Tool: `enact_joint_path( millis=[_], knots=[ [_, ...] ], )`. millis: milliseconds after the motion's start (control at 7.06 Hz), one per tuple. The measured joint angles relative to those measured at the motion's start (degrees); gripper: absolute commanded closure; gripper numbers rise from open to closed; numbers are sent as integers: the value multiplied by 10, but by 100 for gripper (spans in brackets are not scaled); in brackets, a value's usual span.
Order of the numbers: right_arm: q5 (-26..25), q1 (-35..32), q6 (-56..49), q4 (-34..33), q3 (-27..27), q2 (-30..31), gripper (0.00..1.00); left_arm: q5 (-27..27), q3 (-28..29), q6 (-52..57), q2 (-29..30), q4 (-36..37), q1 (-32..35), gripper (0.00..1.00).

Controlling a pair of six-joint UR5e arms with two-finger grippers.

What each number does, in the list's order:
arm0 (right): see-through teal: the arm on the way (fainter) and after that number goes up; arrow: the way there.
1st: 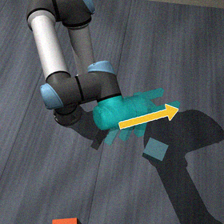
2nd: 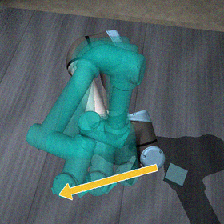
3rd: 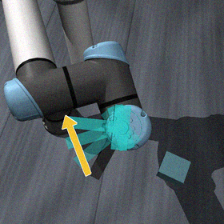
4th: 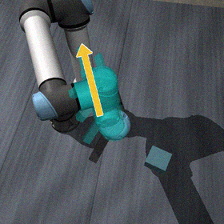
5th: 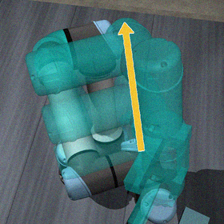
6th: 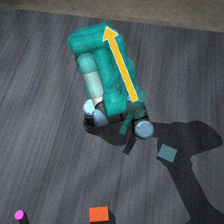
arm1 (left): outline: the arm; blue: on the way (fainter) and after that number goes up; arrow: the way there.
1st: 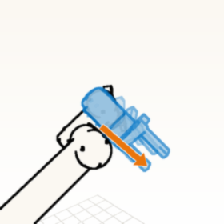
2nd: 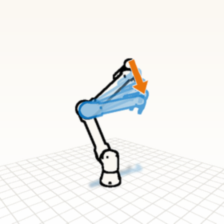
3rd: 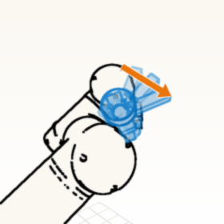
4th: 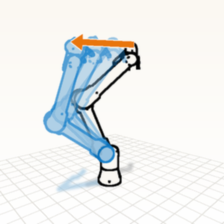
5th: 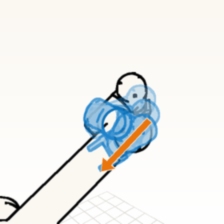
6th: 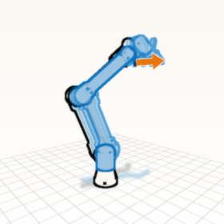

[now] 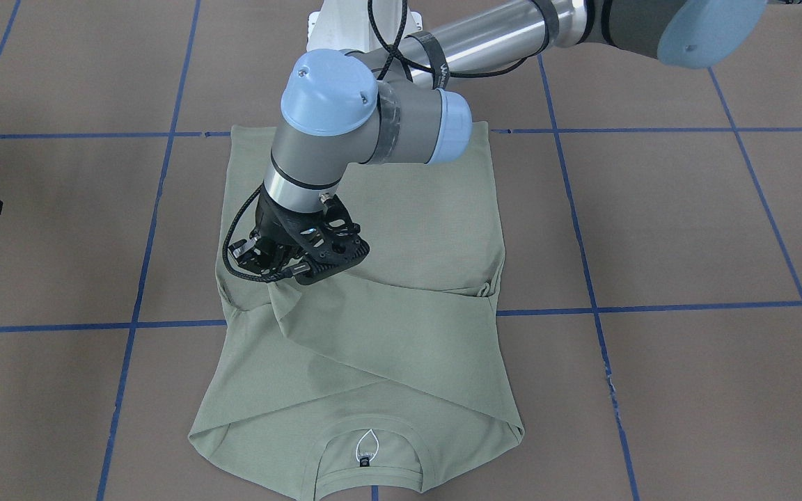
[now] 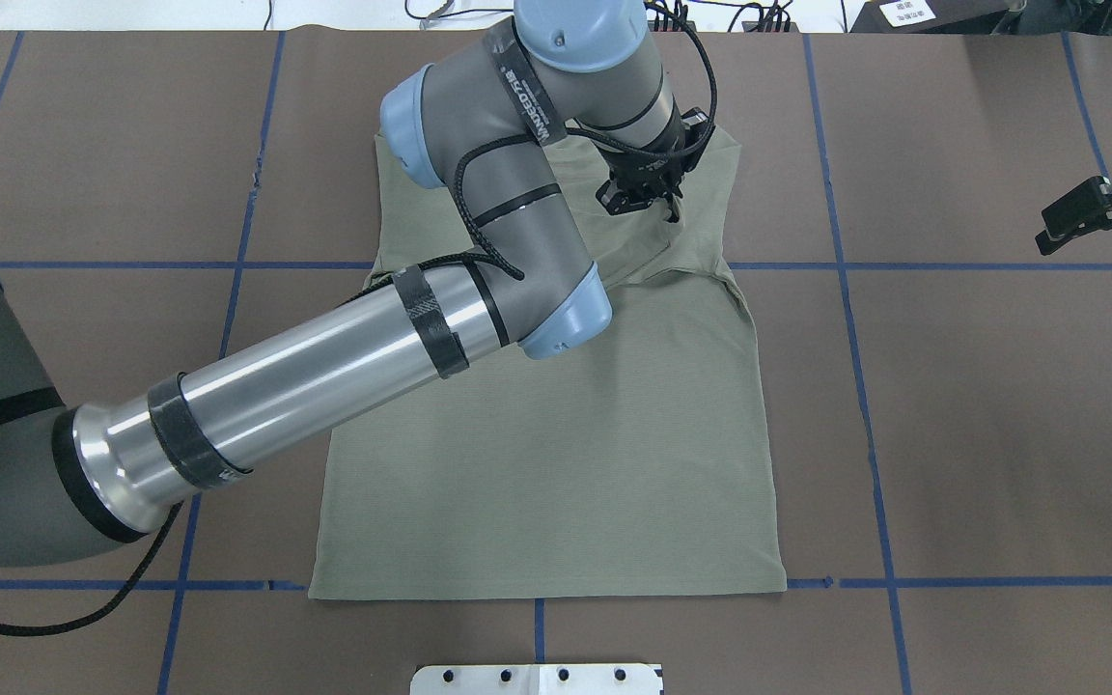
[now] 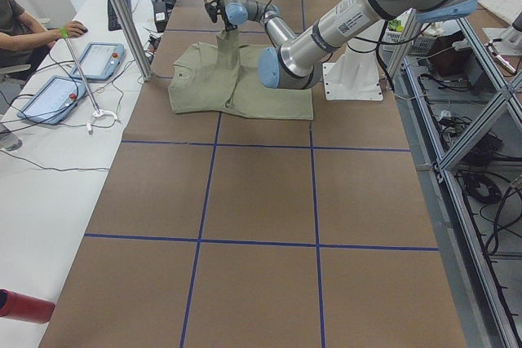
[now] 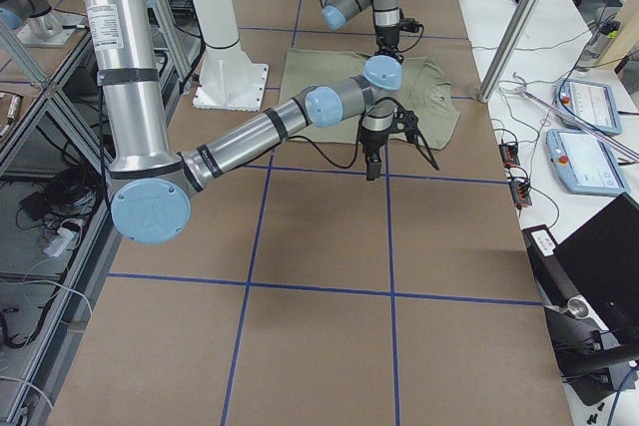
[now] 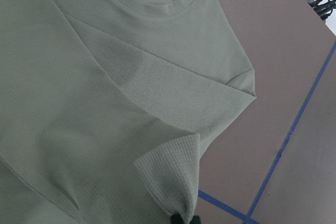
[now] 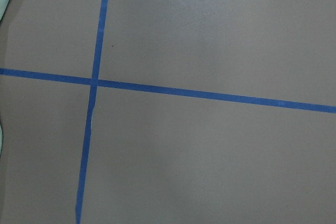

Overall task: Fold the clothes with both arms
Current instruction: 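Carry the sleeve across the chest with the left gripper and release it, then move both grippers to the hem corners nearest the robot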

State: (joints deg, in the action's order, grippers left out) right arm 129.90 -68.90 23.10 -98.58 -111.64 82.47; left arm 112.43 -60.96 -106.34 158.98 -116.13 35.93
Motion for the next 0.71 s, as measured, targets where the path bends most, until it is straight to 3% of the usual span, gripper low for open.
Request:
enact_joint_path(
  millis=[142,425,708],
  knots=[
    [1,0,0,5,8,-3,0,-26,8,-3,6,-9,-31,0],
    [7,0,1,14,19,-10,0,-107,32,-2,11,-44,-93,0],
    [12,1,2,15,27,-23,0,-136,40,31,-2,-72,-101,0]
  ],
)
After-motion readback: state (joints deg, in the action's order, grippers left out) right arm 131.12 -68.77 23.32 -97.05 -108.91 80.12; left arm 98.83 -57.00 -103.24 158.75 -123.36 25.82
